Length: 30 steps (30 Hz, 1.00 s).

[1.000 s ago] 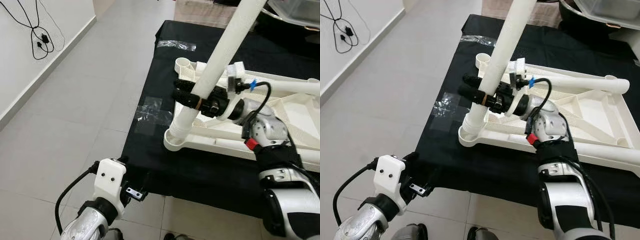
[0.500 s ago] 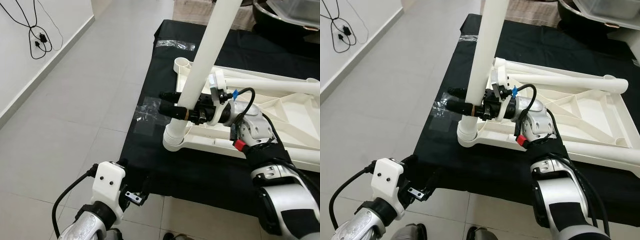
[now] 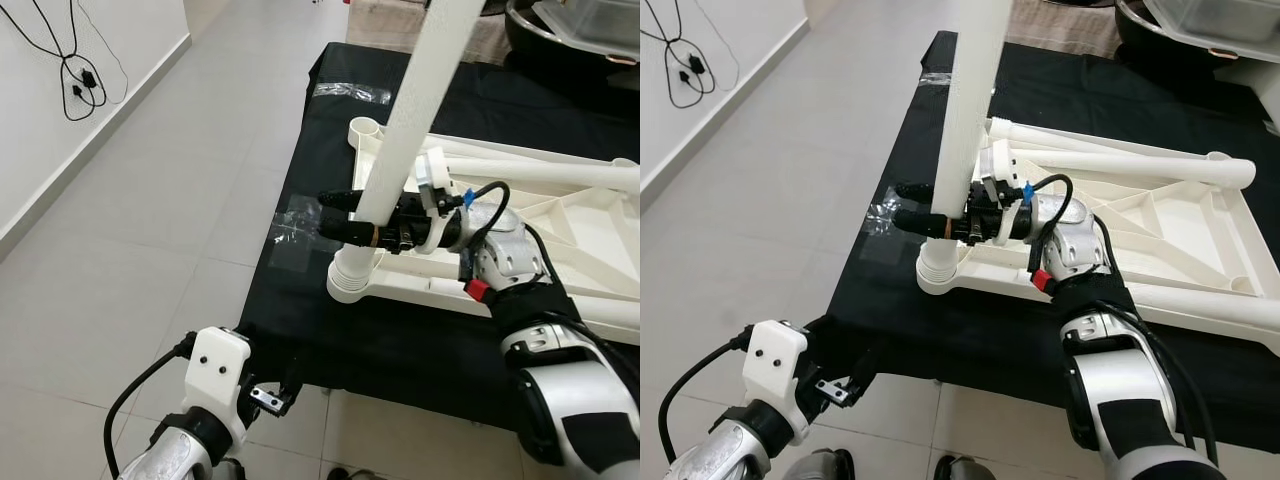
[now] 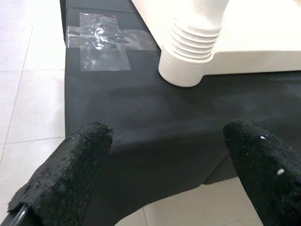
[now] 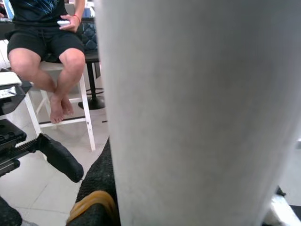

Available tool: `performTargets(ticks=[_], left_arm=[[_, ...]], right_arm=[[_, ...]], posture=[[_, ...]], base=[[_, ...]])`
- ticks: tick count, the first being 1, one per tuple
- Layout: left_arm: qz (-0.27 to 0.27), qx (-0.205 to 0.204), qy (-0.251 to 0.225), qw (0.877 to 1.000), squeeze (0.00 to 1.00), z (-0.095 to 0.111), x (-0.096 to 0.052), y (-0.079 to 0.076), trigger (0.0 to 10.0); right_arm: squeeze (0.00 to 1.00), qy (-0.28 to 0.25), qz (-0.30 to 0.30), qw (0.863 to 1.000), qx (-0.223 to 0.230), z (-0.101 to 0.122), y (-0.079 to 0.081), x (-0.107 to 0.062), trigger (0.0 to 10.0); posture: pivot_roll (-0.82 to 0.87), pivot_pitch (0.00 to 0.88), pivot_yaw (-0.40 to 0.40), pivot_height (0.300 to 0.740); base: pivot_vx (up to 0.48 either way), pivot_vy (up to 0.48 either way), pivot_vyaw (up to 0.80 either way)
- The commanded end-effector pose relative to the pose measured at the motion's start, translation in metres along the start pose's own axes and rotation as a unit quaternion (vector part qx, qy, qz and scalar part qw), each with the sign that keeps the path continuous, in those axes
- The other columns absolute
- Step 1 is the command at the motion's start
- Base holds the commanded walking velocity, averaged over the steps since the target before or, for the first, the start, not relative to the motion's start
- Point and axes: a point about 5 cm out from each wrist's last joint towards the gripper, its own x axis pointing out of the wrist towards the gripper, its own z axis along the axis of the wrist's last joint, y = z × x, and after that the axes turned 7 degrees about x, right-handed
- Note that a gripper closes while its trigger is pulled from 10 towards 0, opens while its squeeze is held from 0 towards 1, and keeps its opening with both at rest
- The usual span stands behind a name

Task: Building children table

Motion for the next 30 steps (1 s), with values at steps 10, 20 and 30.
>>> performTargets(ticks=[10,20,30], left_arm=[[-0.01,0.003,0.008,1.0,0.0,0.0,-0.005,-0.002,10.0],[-0.005,0.008,0.006,1.0,0.0,0.002,-0.005,-0.001,10.0],[-0.007,0.01,0.002,1.0,0.0,0.003,-0.001,0.001,10.0]], right_arm=[[0.0,0.032,0.073,0.996,0.051,-0.021,0.009,0.014,10.0],[0.0,0.01,-0.015,0.998,0.06,-0.027,-0.003,0.021,10.0],[0.0,0.003,-0.096,0.994,0.052,-0.037,0.001,0.013,10.0]], posture=[[0.16,0.202,-0.11,0.74],[0.17,0.211,-0.115,0.74],[0.15,0.208,-0.106,0.74]], base=[[0.0,0.0,0.0],[0.0,0.0,0.0],[0.0,0.0,0.0]])
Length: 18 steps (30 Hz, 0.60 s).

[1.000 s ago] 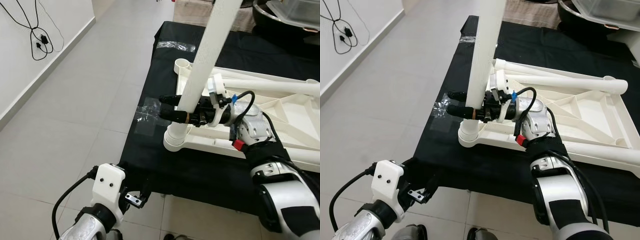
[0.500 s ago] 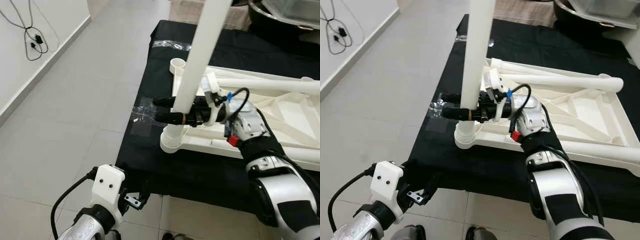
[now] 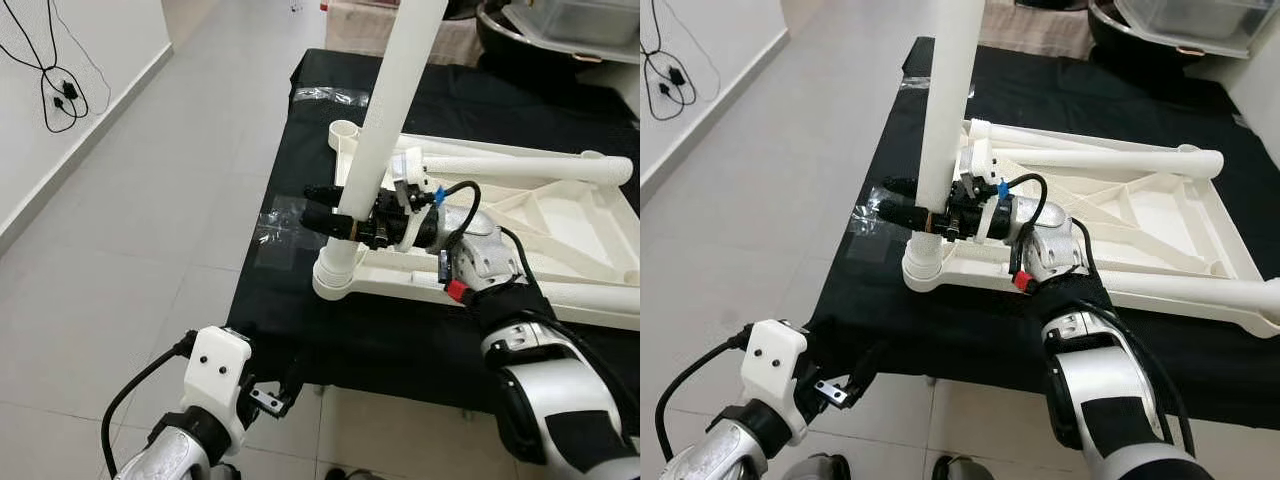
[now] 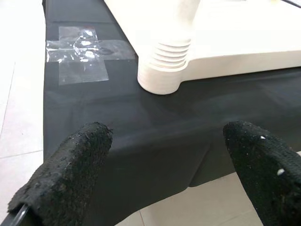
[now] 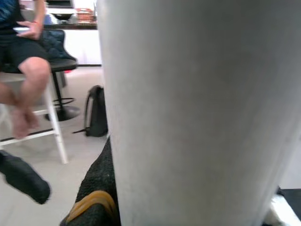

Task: Building children table

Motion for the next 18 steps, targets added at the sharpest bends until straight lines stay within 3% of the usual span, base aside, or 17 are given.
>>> performTargets(ticks=[1,5,7,12,14,16,17,18], left_arm=[[-0.005,-0.001,0.008,1.0,0.0,-0.002,-0.001,-0.001,10.0],[-0.005,0.0,0.006,1.0,0.0,-0.002,0.001,0.0,10.0],[-0.003,-0.001,0.004,1.0,0.0,-0.002,0.002,0.001,10.0],[-0.003,-0.003,0.003,1.0,0.0,-0.002,0.003,0.001,10.0],[-0.003,-0.003,0.002,1.0,0.0,-0.002,0.004,0.0,10.0],[-0.003,-0.003,0.002,1.0,0.0,-0.002,0.004,0.0,10.0],[-0.002,-0.003,0.002,1.0,0.0,-0.002,0.004,0.0,10.0],[-0.002,-0.003,0.002,1.0,0.0,-0.002,0.004,0.0,10.0]], right_arm=[[0.0,0.028,-0.031,0.999,0.033,-0.025,0.004,-0.006,10.0],[0.0,0.036,-0.068,0.997,0.027,-0.027,0.006,-0.003,10.0],[0.0,0.049,-0.187,0.98,0.041,-0.029,-0.005,0.006,10.0],[0.0,0.049,-0.244,0.967,0.051,-0.028,-0.01,0.01,10.0],[0.0,0.054,-0.292,0.953,0.061,-0.029,-0.016,0.011,10.0],[0.0,0.054,-0.292,0.953,0.061,-0.029,-0.016,0.011,10.0],[0.0,0.055,-0.315,0.945,0.074,-0.03,-0.018,0.012,10.0],[0.0,0.055,-0.315,0.945,0.074,-0.03,-0.018,0.012,10.0]], posture=[[0.15,0.208,-0.106,0.74],[0.15,0.206,-0.105,0.74],[0.14,0.202,-0.108,0.74],[0.14,0.2,-0.111,0.74],[0.14,0.199,-0.113,0.74],[0.14,0.199,-0.113,0.74],[0.14,0.198,-0.113,0.74],[0.14,0.198,-0.113,0.74]], base=[[0.0,0.0,0.0],[0.0,0.0,0.0],[0.0,0.0,0.0],[0.0,0.0,0.0],[0.0,0.0,0.0],[0.0,0.0,0.0],[0.0,0.0,0.0],[0.0,0.0,0.0]])
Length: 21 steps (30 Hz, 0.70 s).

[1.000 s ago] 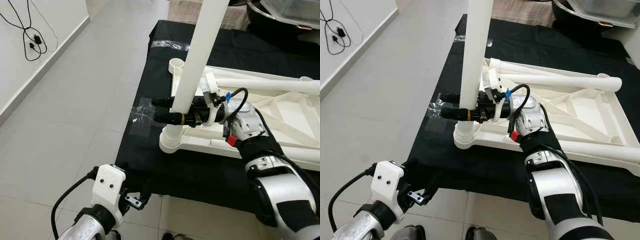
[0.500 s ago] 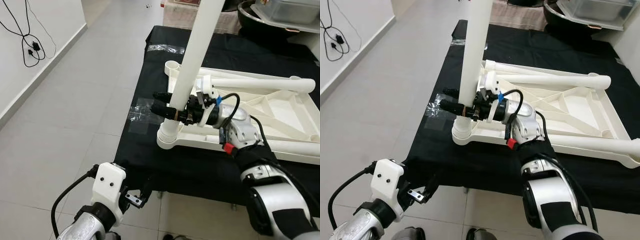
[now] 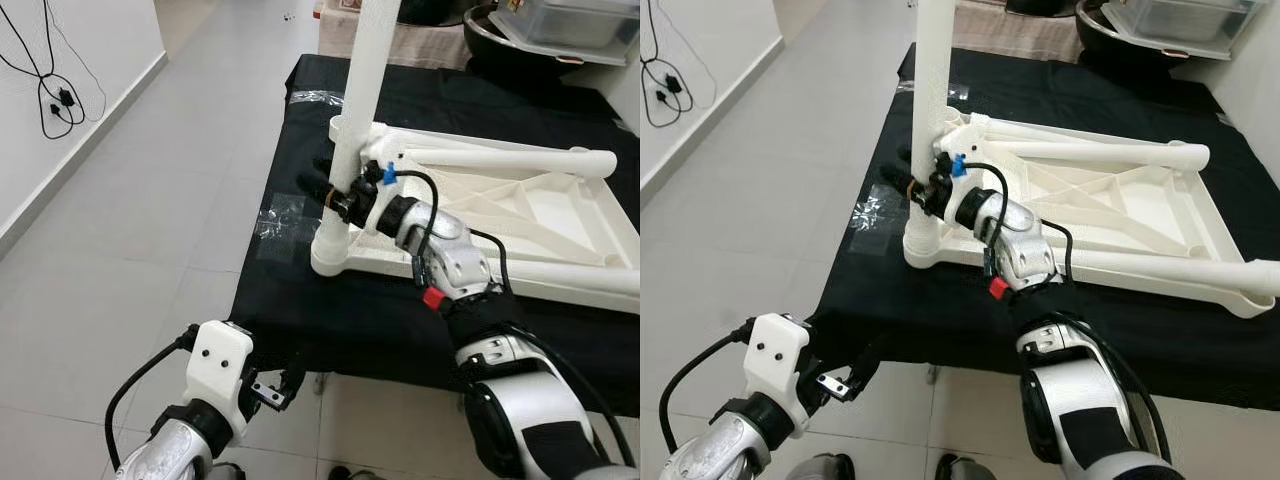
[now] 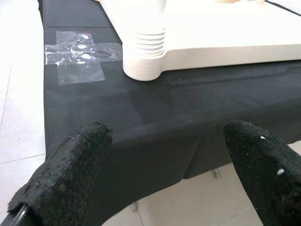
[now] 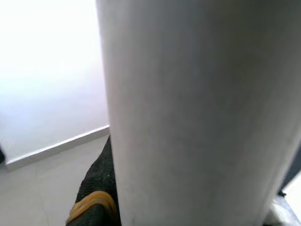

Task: Building children table

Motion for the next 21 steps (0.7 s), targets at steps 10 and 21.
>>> performTargets(ticks=[10,21], left_arm=[[0.002,-0.005,0.005,1.0,0.0,-0.003,0.001,0.001,10.0],[0.001,-0.004,0.002,1.0,0.0,-0.003,0.004,0.001,10.0]], right_arm=[[0.0,0.016,-0.232,0.971,0.053,-0.024,-0.023,-0.013,10.0],[0.0,-0.028,-0.403,0.913,0.053,-0.029,-0.013,-0.021,10.0]], posture=[[0.13,0.194,-0.114,0.74],[0.13,0.189,-0.112,0.74]], base=[[0.0,0.0,0.0],[0.0,0.0,0.0]])
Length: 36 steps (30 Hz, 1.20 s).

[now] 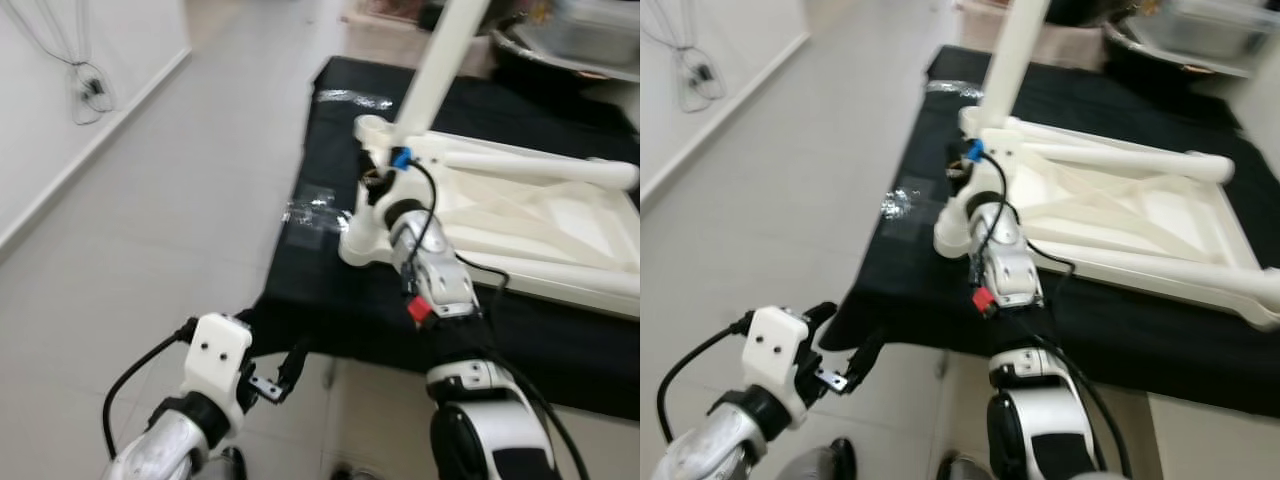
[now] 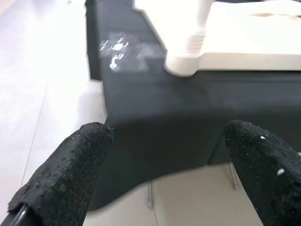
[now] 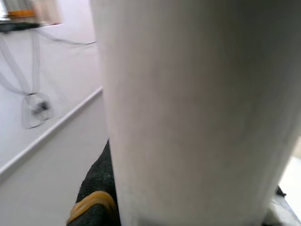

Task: Building children table

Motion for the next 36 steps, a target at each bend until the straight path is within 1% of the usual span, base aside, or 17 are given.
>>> performTargets(ticks=[1,4,8,9,10,11,17,22,24,25,26,30,31,32,34,35,36], left_arm=[[-0.006,-0.001,0.007,1.0,0.0,-0.003,0.002,-0.001,10.0],[-0.005,-0.001,0.007,1.0,0.0,-0.003,0.001,0.0,10.0],[-0.005,0.0,0.006,1.0,0.0,-0.003,0.001,0.0,10.0],[-0.005,0.0,0.006,1.0,0.0,-0.003,0.001,0.0,10.0],[-0.005,0.0,0.006,1.0,0.0,-0.003,0.001,0.0,10.0],[-0.005,0.0,0.006,1.0,0.0,-0.003,0.001,0.0,10.0],[-0.006,0.0,0.007,1.0,0.0,-0.004,0.002,0.0,10.0],[-0.008,-0.001,0.007,1.0,0.0,-0.005,0.002,0.0,10.0],[-0.009,-0.001,0.008,1.0,0.0,-0.005,0.002,-0.001,10.0],[-0.01,-0.001,0.008,1.0,0.0,-0.005,0.002,-0.001,10.0],[-0.01,-0.001,0.008,1.0,0.0,-0.005,0.002,-0.001,10.0],[-0.01,-0.001,0.008,1.0,0.0,-0.005,0.002,-0.001,10.0],[-0.011,-0.002,0.008,1.0,0.0,-0.005,0.002,-0.001,10.0],[-0.01,-0.002,0.008,1.0,0.0,-0.005,0.002,-0.002,10.0],[-0.01,-0.002,0.007,1.0,0.0,-0.005,0.002,-0.002,10.0],[-0.01,-0.003,0.007,1.0,0.0,-0.005,0.002,-0.002,10.0],[-0.01,-0.003,0.007,1.0,0.0,-0.005,0.002,-0.002,10.0]], right_arm=[[0.0,0.033,-0.05,0.998,-0.021,-0.021,-0.004,-0.007,10.0],[0.0,0.02,-0.136,0.989,-0.049,-0.02,0.005,-0.01,10.0],[0.0,0.032,-0.204,0.977,-0.042,-0.023,0.005,-0.013,10.0],[0.0,0.032,-0.204,0.977,-0.042,-0.023,0.005,-0.013,10.0],[0.0,0.055,-0.283,0.957,-0.036,-0.029,0.001,-0.017,10.0],[0.0,0.055,-0.283,0.957,-0.036,-0.029,0.001,-0.017,10.0],[0.0,0.083,-0.369,0.926,-0.002,-0.037,0.004,-0.026,10.0],[0.0,0.115,-0.385,0.915,0.023,-0.046,0.009,-0.03,10.0],[0.0,0.125,-0.369,0.92,0.041,-0.049,0.013,-0.03,10.0],[0.0,0.138,-0.327,0.933,0.058,-0.051,0.023,-0.029,10.0],[0.0,0.138,-0.302,0.942,0.05,-0.051,0.027,-0.028,10.0],[0.0,0.135,-0.265,0.953,0.05,-0.05,0.033,-0.027,10.0],[0.0,0.139,-0.186,0.969,0.085,-0.052,0.037,-0.025,10.0],[0.0,0.138,-0.146,0.975,0.091,-0.052,0.037,-0.024,10.0],[0.0,0.137,-0.123,0.979,0.091,-0.053,0.035,-0.023,10.0],[0.0,0.142,-0.106,0.978,0.112,-0.054,0.033,-0.022,10.0],[0.0,0.142,-0.106,0.978,0.112,-0.054,0.033,-0.022,10.0]], posture=[[0.13,0.189,-0.113,0.74],[0.13,0.189,-0.112,0.74],[0.13,0.189,-0.112,0.74],[0.13,0.189,-0.112,0.74],[0.13,0.189,-0.112,0.74],[0.13,0.189,-0.112,0.74],[0.14,0.188,-0.113,0.74],[0.14,0.188,-0.113,0.74],[0.14,0.188,-0.113,0.74],[0.14,0.189,-0.112,0.74],[0.14,0.189,-0.112,0.74],[0.14,0.187,-0.111,0.74],[0.13,0.185,-0.112,0.74],[0.13,0.185,-0.113,0.74],[0.13,0.185,-0.113,0.74],[0.13,0.185,-0.114,0.74],[0.13,0.185,-0.114,0.74]], base=[[0.0,0.0,0.0],[0.0,0.0,0.0],[0.0,0.0,0.0],[0.0,0.0,0.0],[0.0,0.0,0.0],[0.0,0.0,0.0],[0.0,0.0,0.0],[0.0,0.0,0.0],[0.0,0.0,0.0],[0.0,0.0,0.0],[0.0,0.0,0.0],[0.0,0.0,0.0],[0.0,0.0,0.0],[0.0,0.0,0.0],[0.0,0.0,0.0],[0.0,0.0,0.0],[0.0,0.0,0.0]])
